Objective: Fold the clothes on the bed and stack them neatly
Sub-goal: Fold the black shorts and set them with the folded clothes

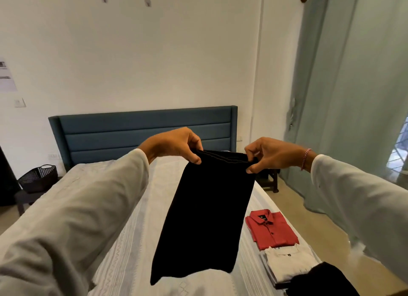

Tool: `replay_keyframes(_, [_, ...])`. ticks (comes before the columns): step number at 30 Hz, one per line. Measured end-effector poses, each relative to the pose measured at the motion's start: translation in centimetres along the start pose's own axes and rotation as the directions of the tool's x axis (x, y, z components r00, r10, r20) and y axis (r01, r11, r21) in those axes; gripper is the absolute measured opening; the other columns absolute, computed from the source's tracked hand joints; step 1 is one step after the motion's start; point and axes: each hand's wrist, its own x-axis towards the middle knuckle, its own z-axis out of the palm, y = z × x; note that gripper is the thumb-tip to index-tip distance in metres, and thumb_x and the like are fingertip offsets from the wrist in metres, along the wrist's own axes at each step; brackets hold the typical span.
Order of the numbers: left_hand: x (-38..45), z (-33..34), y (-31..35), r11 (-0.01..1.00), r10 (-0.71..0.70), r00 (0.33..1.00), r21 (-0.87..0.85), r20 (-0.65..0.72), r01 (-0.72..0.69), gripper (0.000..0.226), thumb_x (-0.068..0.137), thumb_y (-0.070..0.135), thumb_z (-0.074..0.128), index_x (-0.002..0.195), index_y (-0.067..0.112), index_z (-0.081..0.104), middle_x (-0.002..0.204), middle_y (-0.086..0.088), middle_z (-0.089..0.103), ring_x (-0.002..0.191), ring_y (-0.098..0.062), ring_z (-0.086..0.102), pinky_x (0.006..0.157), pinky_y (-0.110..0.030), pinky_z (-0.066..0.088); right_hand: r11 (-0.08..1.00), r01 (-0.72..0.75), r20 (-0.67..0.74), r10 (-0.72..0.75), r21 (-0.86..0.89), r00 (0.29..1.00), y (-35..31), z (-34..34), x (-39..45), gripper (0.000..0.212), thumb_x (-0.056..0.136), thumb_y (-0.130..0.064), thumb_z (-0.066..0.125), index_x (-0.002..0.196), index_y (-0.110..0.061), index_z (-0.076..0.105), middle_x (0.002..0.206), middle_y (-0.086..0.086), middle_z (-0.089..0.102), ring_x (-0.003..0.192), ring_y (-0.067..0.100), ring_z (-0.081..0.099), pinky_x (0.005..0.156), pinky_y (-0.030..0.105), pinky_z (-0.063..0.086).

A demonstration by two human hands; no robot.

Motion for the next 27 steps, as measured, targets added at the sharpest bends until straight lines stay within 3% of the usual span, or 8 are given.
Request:
replay_keyframes(2, [-0.1, -1.1, 0.8, 0.987, -0.002, 1.0, 0.159, -0.022, 0.006, 0.021, 0.08, 0.003, 0.081, 0.093, 0.019, 0.074, 0.078, 0.008, 0.076, 0.072, -0.006, 0.07, 0.07, -0.016, 0.052, 0.999, 0.03, -0.047, -0.029, 0.014, 0.998, -0.2, 0.0, 0.4, 0.018, 0.086, -0.014, 0.078, 0.092, -0.003, 0.065, 0.091, 0.017, 0.069, 0.09, 0.037, 0.065, 0.087, 0.042, 0.059])
replay_keyframes(4, [-0.3, -2.0, 1.0, 0.977, 0.012, 0.998, 0.212, -0.065, 0.002, 0.029, 0.081, 0.005, 0.081, 0.103, 0.02, 0.071, 0.082, 0.011, 0.076, 0.076, -0.006, 0.071, 0.073, -0.018, 0.052, 0.996, 0.043, -0.107, -0.035, 0.08, 0.994, -0.5, -0.1, 0.8, 0.024, 0.086, -0.011, 0.078, 0.101, -0.004, 0.06, 0.095, 0.017, 0.069, 0.089, 0.041, 0.067, 0.081, 0.04, 0.062])
replay_keyframes(8, [-0.8, -2.9, 0.9, 0.976, 0.031, 0.996, 0.217, -0.089, -0.011, 0.054, 0.086, 0.005, 0.075, 0.134, 0.021, 0.054, 0.094, 0.013, 0.067, 0.083, -0.011, 0.065, 0.075, -0.019, 0.052, 0.979, 0.032, -0.261, 0.022, 0.2, 0.965, -1.0, 0.0, 2.0, 0.046, 0.085, -0.017, 0.079, 0.119, -0.015, 0.048, 0.112, 0.017, 0.065, 0.099, 0.037, 0.068, 0.087, 0.043, 0.061])
replay_keyframes(10, [-0.7, -2.8, 0.7, 0.948, 0.019, 0.996, 0.319, -0.086, 0.01, 0.053, 0.086, 0.008, 0.075, 0.133, 0.02, 0.055, 0.107, 0.007, 0.063, 0.091, -0.013, 0.063, 0.076, -0.017, 0.049, 0.966, 0.06, -0.332, 0.027, 0.25, 0.943, -1.4, 0.5, 2.7, 0.047, 0.084, -0.02, 0.08, 0.122, -0.016, 0.053, 0.112, 0.017, 0.067, 0.1, 0.035, 0.069, 0.093, 0.048, 0.059])
replay_keyframes(13, [-0.5, -2.6, 0.4, 0.911, -0.011, 0.996, 0.409, -0.089, 0.046, 0.044, 0.087, 0.012, 0.074, 0.128, 0.018, 0.059, 0.108, 0.005, 0.065, 0.093, -0.012, 0.063, 0.071, -0.012, 0.049, 0.937, 0.112, -0.428, 0.044, 0.332, 0.902, -3.1, 1.4, 3.7, 0.044, 0.087, -0.01, 0.076, 0.125, -0.01, 0.056, 0.111, 0.017, 0.07, 0.1, 0.028, 0.071, 0.093, 0.042, 0.059])
replay_keyframes(20, [-0.6, -1.5, -0.9, 0.975, -0.005, 0.981, 0.216, -0.195, 0.048, 0.026, 0.092, 0.012, 0.067, 0.118, 0.014, 0.065, 0.101, -0.003, 0.07, 0.09, -0.018, 0.066, 0.073, -0.018, 0.053, 0.952, 0.126, -0.549, 0.049, 0.277, 0.834, -5.9, 1.5, 5.7, 0.044, 0.085, -0.019, 0.078, 0.123, -0.011, 0.058, 0.11, 0.006, 0.069, 0.102, 0.022, 0.069, 0.092, 0.039, 0.06])
replay_keyframes(25, [0.8, 1.6, 1.0, 0.997, -0.018, 0.947, 0.063, -0.32, 0.04, 0.032, 0.097, 0.048, 0.059, 0.108, 0.018, 0.056, 0.089, 0.002, 0.063, 0.077, -0.01, 0.062, 0.06, -0.015, 0.046, 0.95, 0.128, -0.548, 0.051, 0.284, 0.835, -6.3, 1.3, 6.2, 0.046, 0.087, -0.021, 0.077, 0.126, -0.011, 0.056, 0.116, 0.006, 0.068, 0.107, 0.021, 0.067, 0.094, 0.037, 0.059])
replay_keyframes(27, [1.5, 2.4, 1.2, 0.997, -0.006, 0.917, 0.063, -0.398, 0.034, 0.032, 0.099, 0.05, 0.053, 0.102, 0.018, 0.053, 0.086, 0.001, 0.06, 0.074, -0.009, 0.058, 0.058, -0.014, 0.044, 0.936, 0.142, -0.545, 0.062, 0.323, 0.836, -6.2, 0.9, 5.7, 0.047, 0.089, -0.022, 0.076, 0.128, -0.011, 0.054, 0.118, 0.007, 0.067, 0.108, 0.021, 0.067, 0.093, 0.036, 0.059])
